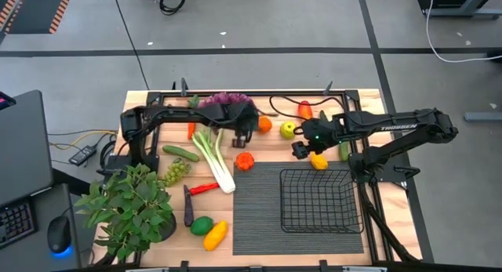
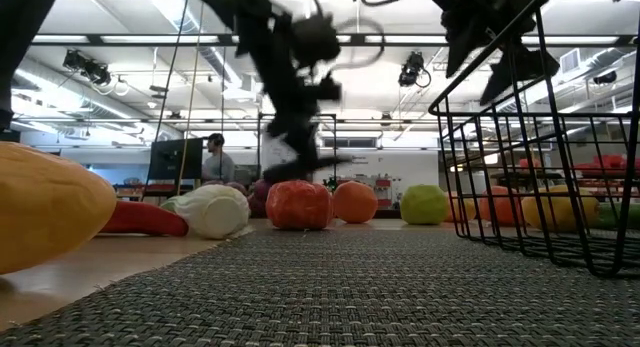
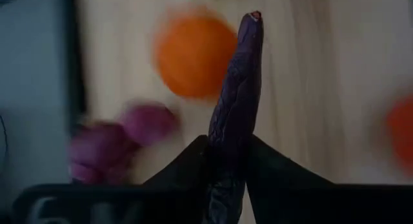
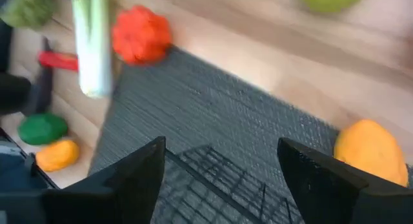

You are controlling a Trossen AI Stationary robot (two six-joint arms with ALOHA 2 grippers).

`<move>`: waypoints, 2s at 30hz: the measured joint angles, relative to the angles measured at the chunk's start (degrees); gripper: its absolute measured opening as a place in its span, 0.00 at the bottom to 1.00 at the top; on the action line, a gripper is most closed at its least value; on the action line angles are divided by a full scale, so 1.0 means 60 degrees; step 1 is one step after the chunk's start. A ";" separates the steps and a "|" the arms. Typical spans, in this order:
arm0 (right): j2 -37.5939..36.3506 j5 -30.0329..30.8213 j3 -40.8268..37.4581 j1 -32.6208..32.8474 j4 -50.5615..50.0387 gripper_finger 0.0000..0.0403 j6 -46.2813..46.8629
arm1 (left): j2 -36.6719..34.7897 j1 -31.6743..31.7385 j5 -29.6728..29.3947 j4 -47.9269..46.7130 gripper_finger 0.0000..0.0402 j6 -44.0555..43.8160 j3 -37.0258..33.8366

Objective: Build produce basket
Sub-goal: Put the top eggplant into the wire basket

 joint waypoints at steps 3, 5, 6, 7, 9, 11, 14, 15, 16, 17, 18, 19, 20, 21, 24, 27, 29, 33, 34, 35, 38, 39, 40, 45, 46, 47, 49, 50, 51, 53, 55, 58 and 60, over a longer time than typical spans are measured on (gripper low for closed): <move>-0.0306 0.0411 0.0000 0.0005 0.0729 0.73 0.0081 | -0.0204 -0.0121 0.0417 -0.0534 0.23 -0.1789 0.0910; -0.0569 0.0802 0.0001 0.0009 0.1379 0.72 0.0090 | -0.0237 -0.0183 0.0925 -0.0829 0.23 -0.3357 0.1394; -0.0736 0.1001 0.0004 0.0012 0.1730 0.72 0.0090 | -0.0239 -0.0205 0.1195 -0.0810 0.22 -0.4167 0.1610; -0.0877 0.1179 0.0004 0.0012 0.1960 0.72 0.0083 | -0.0236 -0.0241 0.1406 -0.0807 0.22 -0.4937 0.1819; -0.1134 0.1535 0.0007 0.0016 0.2222 0.72 0.0028 | -0.0236 -0.0272 0.1720 -0.0823 0.21 -0.6179 0.2244; -0.1377 0.1885 0.0007 0.0016 0.2243 0.72 -0.0140 | -0.0238 -0.0303 0.2060 -0.0705 0.21 -0.7126 0.2570; -0.1660 0.2262 0.0007 -0.0006 0.2243 0.72 -0.0578 | -0.0240 -0.0348 0.2612 -0.0260 0.22 -0.8246 0.2910; -0.1737 0.2331 0.0004 -0.0021 0.2250 0.72 -0.0737 | -0.0240 -0.0371 0.2792 -0.0015 0.23 -0.8622 0.2994; -0.1815 0.2441 0.0004 -0.0041 0.2331 0.72 -0.0890 | -0.0240 -0.0400 0.2967 0.0197 0.23 -0.8959 0.3070; -0.1901 0.2508 0.0004 -0.0058 0.2428 0.72 -0.1015 | -0.0240 -0.0442 0.3136 0.0343 0.23 -0.9309 0.3120; -0.1982 0.2604 0.0004 -0.0070 0.2497 0.72 -0.1137 | -0.0240 -0.0473 0.3311 0.0527 0.23 -0.9618 0.3141; -0.2050 0.2728 0.0004 -0.0080 0.2590 0.72 -0.1210 | -0.0240 -0.0523 0.3470 0.0753 0.23 -0.9898 0.3145; -0.2113 0.2826 0.0004 -0.0083 0.2694 0.72 -0.1239 | -0.0240 -0.0573 0.3545 0.0947 0.23 -1.0147 0.3145; -0.2158 0.2946 0.0004 -0.0086 0.2789 0.72 -0.1246 | -0.0240 -0.0626 0.3604 0.1142 0.23 -1.0370 0.3144; -0.2273 0.3194 0.0004 -0.0086 0.3081 0.72 -0.1209 | -0.0240 -0.0831 0.3630 0.1713 0.23 -1.0789 0.3145; -0.2266 0.3173 0.0004 -0.0086 0.3089 0.72 -0.1199 | -0.0240 -0.1044 0.3624 0.2190 0.23 -1.1054 0.3145; -0.2270 0.2979 0.0004 -0.0086 0.3106 0.72 -0.1174 | -0.0240 -0.1189 0.3600 0.2316 0.23 -1.1260 0.3149; -0.2302 0.2608 0.0004 -0.0083 0.3107 0.72 -0.1101 | -0.0240 -0.1507 0.3516 0.2333 0.23 -1.1307 0.3149; -0.2324 0.2521 0.0004 -0.0083 0.3109 0.72 -0.1101 | -0.0240 -0.1593 0.3406 0.2333 0.23 -1.1307 0.3149; -0.2341 0.2409 0.0004 -0.0083 0.3102 0.72 -0.1101 | -0.0240 -0.1674 0.3268 0.2333 0.23 -1.1304 0.3149; -0.2377 0.2048 0.0004 -0.0083 0.3100 0.72 -0.1101 | -0.0240 -0.1895 0.2778 0.2344 0.23 -1.1260 0.3149; -0.2388 0.1939 0.0004 -0.0083 0.3101 0.72 -0.1100 | -0.0240 -0.1949 0.2655 0.2371 0.23 -1.1258 0.3149; -0.2399 0.1828 0.0004 -0.0083 0.3105 0.72 -0.1095 | -0.0240 -0.2001 0.2535 0.2394 0.23 -1.1260 0.3149; -0.2349 0.1385 0.0004 -0.0009 0.3122 0.72 -0.0848 | -0.0229 -0.2177 0.2040 0.3004 0.23 -1.1273 0.3030; -0.2323 0.1371 0.0004 0.0058 0.3133 0.72 -0.0846 | -0.0229 -0.2181 0.1967 0.3064 0.23 -1.1271 0.3029; -0.2314 0.1375 0.0004 0.0120 0.3131 0.71 -0.0852 | -0.0229 -0.2182 0.1911 0.3149 0.24 -1.1271 0.3029; -0.2314 0.1580 0.0004 0.0244 0.3120 0.70 -0.0859 | -0.0229 -0.2179 0.1859 0.3216 0.24 -1.1299 0.3029; -0.2314 0.1711 0.0004 0.0300 0.3124 0.69 -0.0862 | -0.0229 -0.2179 0.1841 0.3219 0.24 -1.1326 0.3029; -0.2314 0.1816 0.0004 0.0341 0.3122 0.67 -0.0877 | -0.0229 -0.2175 0.1826 0.3217 0.24 -1.1403 0.3029; -0.2331 0.1943 0.0004 0.0403 0.3136 0.62 -0.0938 | -0.0229 -0.2182 0.1827 0.3211 0.24 -1.1517 0.3029; -0.2339 0.1943 0.0007 0.0445 0.3167 0.55 -0.1073 | -0.0229 -0.2244 0.1815 0.3209 0.24 -1.1555 0.3029; -0.2339 0.1897 0.0007 0.0507 0.3180 0.43 -0.1207 | -0.0225 -0.2346 0.1788 0.3182 0.25 -1.1573 0.3025; -0.2339 0.1857 0.0011 0.0529 0.3184 0.36 -0.1210 | -0.0225 -0.2399 0.1762 0.3174 0.25 -1.1578 0.3025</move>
